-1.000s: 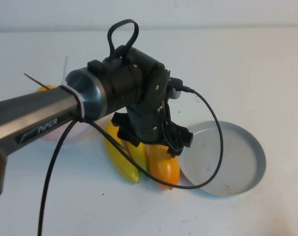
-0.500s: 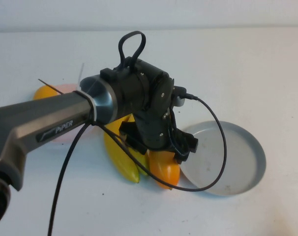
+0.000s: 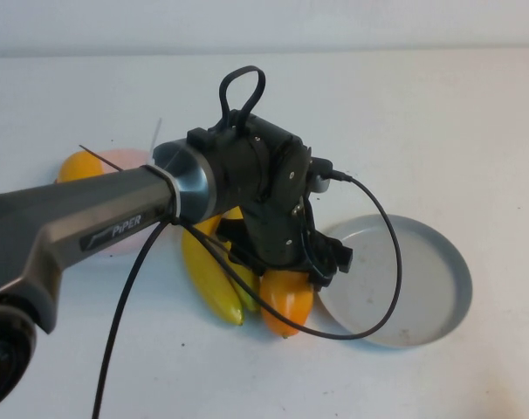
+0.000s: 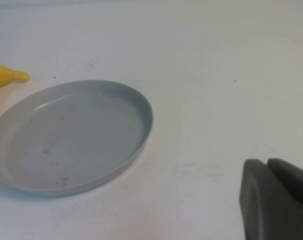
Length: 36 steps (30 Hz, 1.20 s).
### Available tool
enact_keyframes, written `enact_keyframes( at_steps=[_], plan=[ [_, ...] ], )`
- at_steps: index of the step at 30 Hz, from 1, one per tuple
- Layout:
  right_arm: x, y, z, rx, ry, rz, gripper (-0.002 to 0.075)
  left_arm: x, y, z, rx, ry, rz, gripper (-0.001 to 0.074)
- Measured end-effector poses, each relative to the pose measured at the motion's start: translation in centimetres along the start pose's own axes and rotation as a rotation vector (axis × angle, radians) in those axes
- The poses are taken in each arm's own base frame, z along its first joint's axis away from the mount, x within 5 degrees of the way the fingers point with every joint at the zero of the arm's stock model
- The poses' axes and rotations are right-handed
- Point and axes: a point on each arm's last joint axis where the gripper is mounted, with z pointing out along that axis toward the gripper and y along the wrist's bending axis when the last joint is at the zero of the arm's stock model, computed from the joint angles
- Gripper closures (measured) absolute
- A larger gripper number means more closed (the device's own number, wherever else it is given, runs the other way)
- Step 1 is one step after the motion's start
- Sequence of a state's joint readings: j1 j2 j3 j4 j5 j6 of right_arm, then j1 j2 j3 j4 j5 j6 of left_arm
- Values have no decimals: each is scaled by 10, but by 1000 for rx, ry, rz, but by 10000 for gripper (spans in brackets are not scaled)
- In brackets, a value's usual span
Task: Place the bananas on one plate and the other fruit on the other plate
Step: Put one type of fruit in the left plate
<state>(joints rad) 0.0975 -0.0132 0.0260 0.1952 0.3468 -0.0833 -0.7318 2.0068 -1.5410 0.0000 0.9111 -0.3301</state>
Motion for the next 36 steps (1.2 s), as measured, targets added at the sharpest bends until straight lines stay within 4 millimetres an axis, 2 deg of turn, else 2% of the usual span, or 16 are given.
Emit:
enact_keyframes(
  at_steps=[9, 18, 21, 26, 27, 30, 32, 36],
  plan=[
    [0, 0, 0, 0, 0, 0, 743, 0, 1, 2, -2, 4, 48, 249],
    [0, 0, 0, 0, 0, 0, 743, 1, 1, -1, 6, 28, 83, 250],
    [0, 0, 0, 0, 0, 0, 743, -5, -2, -17, 10, 24, 113, 250],
    [0, 0, 0, 0, 0, 0, 743, -21, 3, -66, -1, -64, 172, 251],
    [0, 0, 0, 0, 0, 0, 743, -26, 8, -77, -10, -86, 171, 251],
    [0, 0, 0, 0, 0, 0, 743, -38, 36, -90, -39, -119, 121, 251],
    [0, 0, 0, 0, 0, 0, 743, -43, 61, -92, -67, -122, 70, 251],
    [0, 0, 0, 0, 0, 0, 743, -51, 119, -84, -138, -118, -36, 251]
  ],
)
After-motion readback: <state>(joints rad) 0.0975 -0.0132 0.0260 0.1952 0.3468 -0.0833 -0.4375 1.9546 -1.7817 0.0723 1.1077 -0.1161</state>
